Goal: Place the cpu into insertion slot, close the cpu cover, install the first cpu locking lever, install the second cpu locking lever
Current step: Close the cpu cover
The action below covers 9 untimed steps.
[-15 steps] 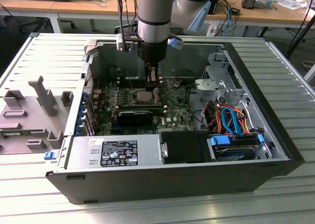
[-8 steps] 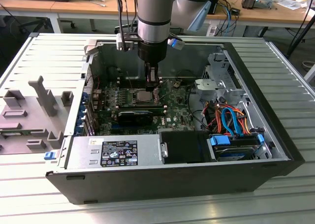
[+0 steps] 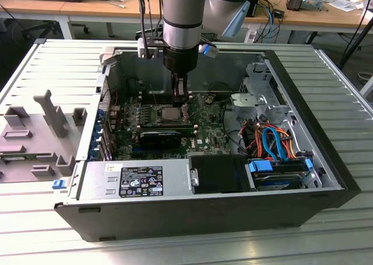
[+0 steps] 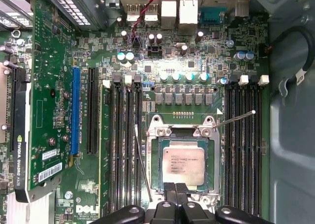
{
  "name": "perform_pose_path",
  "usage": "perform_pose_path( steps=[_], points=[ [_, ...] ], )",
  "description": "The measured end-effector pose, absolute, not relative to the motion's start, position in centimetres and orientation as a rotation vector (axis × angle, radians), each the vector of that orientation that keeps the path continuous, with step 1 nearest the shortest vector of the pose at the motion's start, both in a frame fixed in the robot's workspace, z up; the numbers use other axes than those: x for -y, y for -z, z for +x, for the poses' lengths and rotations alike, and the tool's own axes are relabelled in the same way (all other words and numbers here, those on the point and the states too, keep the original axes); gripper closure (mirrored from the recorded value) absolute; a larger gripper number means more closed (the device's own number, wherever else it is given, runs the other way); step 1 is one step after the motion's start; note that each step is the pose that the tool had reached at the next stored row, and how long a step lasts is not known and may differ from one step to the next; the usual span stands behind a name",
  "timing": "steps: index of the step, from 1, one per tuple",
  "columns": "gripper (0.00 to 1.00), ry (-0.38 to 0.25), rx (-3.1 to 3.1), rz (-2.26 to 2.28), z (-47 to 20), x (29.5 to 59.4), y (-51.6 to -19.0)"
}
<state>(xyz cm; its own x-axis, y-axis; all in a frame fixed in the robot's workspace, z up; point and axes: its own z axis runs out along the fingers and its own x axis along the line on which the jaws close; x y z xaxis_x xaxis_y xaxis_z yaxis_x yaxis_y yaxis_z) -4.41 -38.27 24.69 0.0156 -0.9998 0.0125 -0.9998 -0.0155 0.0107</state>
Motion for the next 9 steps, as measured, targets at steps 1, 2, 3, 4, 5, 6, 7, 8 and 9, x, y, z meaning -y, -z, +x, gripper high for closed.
perform_pose_path(
  steps=[1, 2, 3, 4, 5, 6, 7, 8, 9],
  points=[
    [0.89, -0.002, 2.193, 2.227, -4.41, 38.26, -24.70],
    [0.89, -0.002, 2.193, 2.227, -4.41, 38.27, -24.73],
    [0.89, -0.002, 2.193, 2.227, -4.41, 38.27, -24.75],
    [0.89, -0.002, 2.193, 2.227, -4.41, 38.27, -24.80],
    [0.89, -0.002, 2.193, 2.227, -4.41, 38.26, -24.83],
    [0.89, -0.002, 2.193, 2.227, -4.41, 38.27, -24.86],
    [0.89, -0.002, 2.193, 2.227, -4.41, 38.27, -24.88],
    [0.89, -0.002, 2.193, 2.227, -4.41, 38.27, -24.89],
    [0.89, -0.002, 2.193, 2.227, -4.41, 38.26, -24.90]
  ],
)
